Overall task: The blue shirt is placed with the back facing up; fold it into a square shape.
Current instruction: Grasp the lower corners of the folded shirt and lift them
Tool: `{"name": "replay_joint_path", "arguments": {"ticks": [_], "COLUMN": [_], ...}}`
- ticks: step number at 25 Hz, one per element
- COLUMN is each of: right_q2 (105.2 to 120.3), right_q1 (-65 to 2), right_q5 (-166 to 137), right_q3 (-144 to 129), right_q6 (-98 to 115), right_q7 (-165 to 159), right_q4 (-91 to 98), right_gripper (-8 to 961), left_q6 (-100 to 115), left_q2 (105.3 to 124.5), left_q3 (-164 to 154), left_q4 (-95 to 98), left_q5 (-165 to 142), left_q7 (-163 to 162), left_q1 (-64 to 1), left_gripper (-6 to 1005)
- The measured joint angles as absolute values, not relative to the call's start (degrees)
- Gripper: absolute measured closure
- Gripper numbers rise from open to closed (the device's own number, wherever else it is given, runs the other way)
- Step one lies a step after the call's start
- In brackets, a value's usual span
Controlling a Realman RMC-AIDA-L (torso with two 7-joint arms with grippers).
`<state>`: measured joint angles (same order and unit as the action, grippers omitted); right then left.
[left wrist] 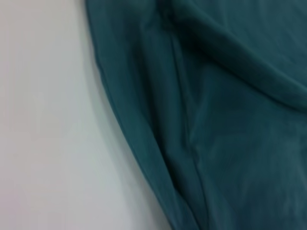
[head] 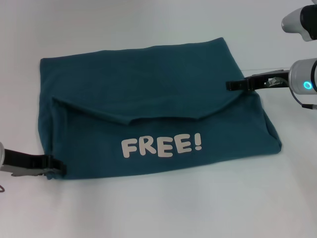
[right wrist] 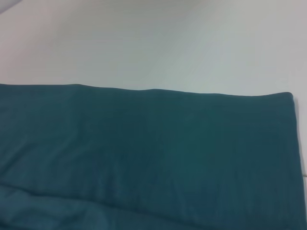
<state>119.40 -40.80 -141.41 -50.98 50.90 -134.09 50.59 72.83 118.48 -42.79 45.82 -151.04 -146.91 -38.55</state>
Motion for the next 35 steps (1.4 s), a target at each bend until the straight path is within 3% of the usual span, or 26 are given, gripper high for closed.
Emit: {"name": "replay_joint_path", "arguments": {"ticks": [5, 13, 22, 35], "right_q2": [119.2, 119.65, 118.66, 119.95], "right_q1": [-40.7, -40.9, -39.8, -37.4], "right_q5": [-141.5, -158.8, -167.7, -167.3], "right_q3": [-51.0, -52.5, -56.2, -56.4], "right_q6": [51.8, 61.6, 76.1, 75.2], "right_q7": [-134.5, -146.2, -156.6, -156.6], "right_q4": [50.9, 59.3, 63.6, 61.9], "right_gripper": [34, 38, 43, 58], "left_q6": [72.9, 72.9, 72.1, 72.0], "left_q2": [118.67, 118.98, 119.01, 119.38], "left_q3": [-43.5, -43.4, -43.0, -43.4], "left_q4": [45.9, 46.1, 46.0, 45.9], "left_q5": [-151.0, -149.8, -148.7, -148.6], "left_q7": [-146.7, -145.5, -143.3, -142.5], "left_q1": [-39.0, -39.7, -39.8, -39.5], "left_gripper": [663, 847, 880, 881]}}
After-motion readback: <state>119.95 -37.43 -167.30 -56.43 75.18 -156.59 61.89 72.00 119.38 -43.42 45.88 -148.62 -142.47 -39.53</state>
